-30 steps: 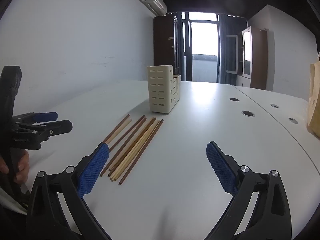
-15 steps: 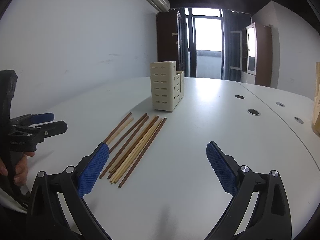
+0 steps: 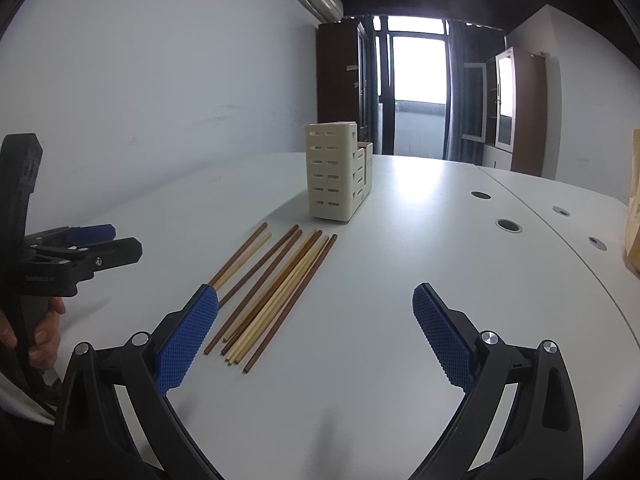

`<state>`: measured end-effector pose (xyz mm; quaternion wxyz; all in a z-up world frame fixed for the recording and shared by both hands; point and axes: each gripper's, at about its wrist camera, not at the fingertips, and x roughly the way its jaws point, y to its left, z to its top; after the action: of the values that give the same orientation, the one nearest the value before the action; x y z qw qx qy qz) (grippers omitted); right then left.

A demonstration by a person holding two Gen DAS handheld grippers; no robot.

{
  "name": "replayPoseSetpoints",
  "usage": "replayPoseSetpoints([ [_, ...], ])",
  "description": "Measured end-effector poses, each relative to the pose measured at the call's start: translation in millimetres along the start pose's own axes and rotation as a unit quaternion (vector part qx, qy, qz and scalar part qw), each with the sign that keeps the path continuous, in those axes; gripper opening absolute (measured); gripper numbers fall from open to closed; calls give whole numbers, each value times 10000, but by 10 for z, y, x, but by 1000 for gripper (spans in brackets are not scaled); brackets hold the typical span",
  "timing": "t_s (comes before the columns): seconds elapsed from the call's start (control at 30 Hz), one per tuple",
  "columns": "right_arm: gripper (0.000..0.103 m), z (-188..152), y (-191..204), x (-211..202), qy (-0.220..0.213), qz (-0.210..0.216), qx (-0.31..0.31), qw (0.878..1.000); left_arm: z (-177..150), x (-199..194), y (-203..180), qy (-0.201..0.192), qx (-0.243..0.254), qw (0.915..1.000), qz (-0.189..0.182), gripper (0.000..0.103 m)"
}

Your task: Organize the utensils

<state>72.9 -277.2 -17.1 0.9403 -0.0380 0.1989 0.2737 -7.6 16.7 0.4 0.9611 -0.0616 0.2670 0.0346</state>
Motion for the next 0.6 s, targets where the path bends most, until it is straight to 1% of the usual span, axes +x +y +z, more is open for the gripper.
replayPoseSetpoints([
  [0.13, 99, 1, -1, 3, -2, -55, -3, 10000, 11, 18, 19, -20, -53, 10000, -55, 97],
  [0.23, 99, -4, -9, 3, 0, -82, 3, 10000, 4, 29, 7, -17, -37, 10000, -31, 97],
  [0.6, 99, -15, -79, 3, 45, -153, 124, 9998, 2, 71, -25, 91, 46, 9999, -37, 97],
])
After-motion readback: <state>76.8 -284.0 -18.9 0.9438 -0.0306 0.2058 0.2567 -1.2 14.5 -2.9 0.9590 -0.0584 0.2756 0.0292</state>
